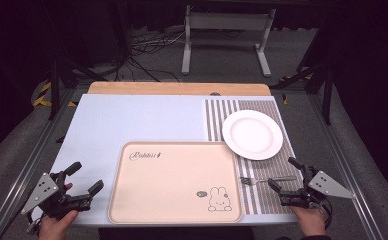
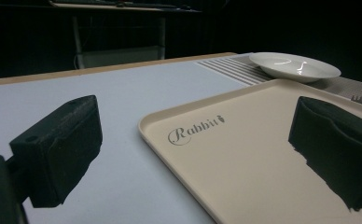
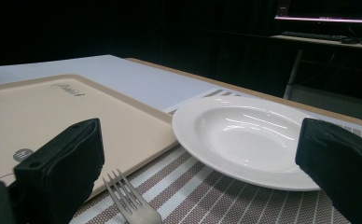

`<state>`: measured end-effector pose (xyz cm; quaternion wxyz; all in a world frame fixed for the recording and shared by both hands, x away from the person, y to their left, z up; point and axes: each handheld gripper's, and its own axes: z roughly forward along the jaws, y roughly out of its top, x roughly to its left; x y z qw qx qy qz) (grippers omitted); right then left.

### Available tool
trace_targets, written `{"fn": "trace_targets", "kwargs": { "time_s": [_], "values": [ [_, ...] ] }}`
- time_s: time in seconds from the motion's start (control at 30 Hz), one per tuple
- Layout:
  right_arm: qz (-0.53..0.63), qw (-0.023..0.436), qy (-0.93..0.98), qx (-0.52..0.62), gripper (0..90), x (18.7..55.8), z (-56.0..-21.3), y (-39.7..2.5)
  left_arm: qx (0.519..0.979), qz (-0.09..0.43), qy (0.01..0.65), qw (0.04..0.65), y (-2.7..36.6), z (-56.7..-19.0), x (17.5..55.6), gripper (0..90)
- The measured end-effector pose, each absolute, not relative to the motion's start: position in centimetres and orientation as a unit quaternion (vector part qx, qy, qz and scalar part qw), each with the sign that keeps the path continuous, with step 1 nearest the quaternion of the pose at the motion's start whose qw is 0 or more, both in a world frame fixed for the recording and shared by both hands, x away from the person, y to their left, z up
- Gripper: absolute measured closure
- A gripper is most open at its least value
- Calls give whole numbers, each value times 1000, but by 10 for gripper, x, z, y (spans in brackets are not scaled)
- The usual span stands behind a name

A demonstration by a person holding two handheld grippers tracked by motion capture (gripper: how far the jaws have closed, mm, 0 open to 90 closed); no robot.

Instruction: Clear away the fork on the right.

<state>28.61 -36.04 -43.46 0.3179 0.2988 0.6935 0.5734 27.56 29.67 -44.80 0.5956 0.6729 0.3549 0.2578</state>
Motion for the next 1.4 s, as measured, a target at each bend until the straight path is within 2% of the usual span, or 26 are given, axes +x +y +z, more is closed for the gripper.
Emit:
{"fn": "trace_targets", "kwargs": {
  "time_s": [0.6,1.4],
  "values": [
    [568,309,703,296,20,288,-432,-359,672,262,358,593,298,-447,275,34],
    [510,253,781,257,20,328,-394,-332,673,257,362,592,297,-448,276,31]
  ]
}}
